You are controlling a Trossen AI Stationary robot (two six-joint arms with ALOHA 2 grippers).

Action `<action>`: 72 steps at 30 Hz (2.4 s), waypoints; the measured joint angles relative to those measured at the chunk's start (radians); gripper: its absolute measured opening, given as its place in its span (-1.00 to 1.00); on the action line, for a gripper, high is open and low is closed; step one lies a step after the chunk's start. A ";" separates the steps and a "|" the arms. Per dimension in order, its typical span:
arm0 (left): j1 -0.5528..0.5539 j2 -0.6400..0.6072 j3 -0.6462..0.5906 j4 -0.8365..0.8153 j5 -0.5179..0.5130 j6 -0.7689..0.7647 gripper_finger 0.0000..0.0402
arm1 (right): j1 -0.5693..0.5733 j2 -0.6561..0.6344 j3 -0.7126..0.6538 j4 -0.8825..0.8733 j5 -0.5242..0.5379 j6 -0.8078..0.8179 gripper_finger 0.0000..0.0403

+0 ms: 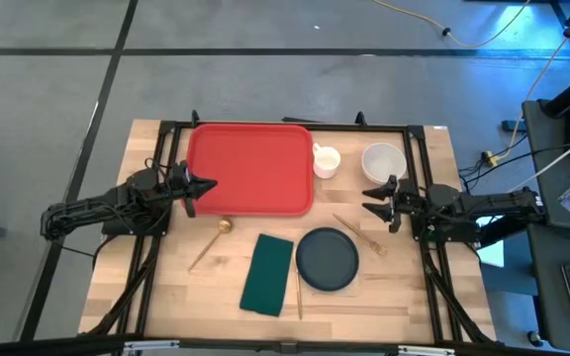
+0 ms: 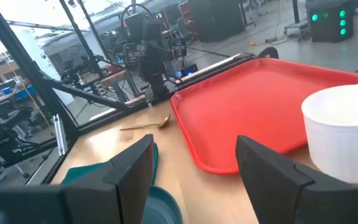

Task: Set up tray
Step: Put the white mug on the top right of the red tray

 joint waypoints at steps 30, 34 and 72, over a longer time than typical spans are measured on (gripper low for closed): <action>0.000 0.000 0.000 0.004 -0.061 0.000 -0.98 | -0.013 0.724 0.581 -0.447 0.079 0.123 0.13; 0.000 0.000 0.000 0.004 -0.062 0.000 -0.98 | -0.031 0.851 0.693 -0.552 0.004 0.124 0.13; 0.000 0.000 0.000 0.017 -0.158 0.162 -0.98 | -0.678 1.501 1.087 -0.669 -0.116 -0.064 -0.14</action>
